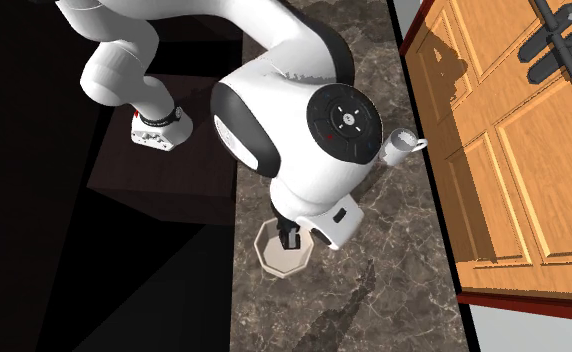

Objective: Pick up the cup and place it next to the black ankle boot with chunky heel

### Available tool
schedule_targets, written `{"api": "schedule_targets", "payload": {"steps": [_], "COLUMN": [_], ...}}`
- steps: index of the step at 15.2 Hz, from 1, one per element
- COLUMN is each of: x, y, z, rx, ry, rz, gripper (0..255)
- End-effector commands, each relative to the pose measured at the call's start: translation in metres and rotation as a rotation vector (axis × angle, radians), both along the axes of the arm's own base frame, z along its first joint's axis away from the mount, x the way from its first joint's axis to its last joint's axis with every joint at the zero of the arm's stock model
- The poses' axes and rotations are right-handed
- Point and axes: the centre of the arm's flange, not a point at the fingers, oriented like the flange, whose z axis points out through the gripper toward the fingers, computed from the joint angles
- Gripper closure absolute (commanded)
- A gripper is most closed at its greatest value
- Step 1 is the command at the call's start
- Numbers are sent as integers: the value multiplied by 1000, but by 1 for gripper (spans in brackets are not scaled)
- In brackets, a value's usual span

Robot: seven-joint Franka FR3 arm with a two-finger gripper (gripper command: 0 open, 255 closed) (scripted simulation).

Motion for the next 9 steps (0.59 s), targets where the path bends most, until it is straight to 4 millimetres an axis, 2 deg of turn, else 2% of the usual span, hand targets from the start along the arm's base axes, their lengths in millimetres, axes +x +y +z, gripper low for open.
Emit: {"api": "schedule_targets", "payload": {"steps": [1,9], "x": [-1,-1], "y": [0,0], "z": [11,54], "rx": [0,0], "ry": [0,0], "rz": [0,0], "gripper": [255,255]}}
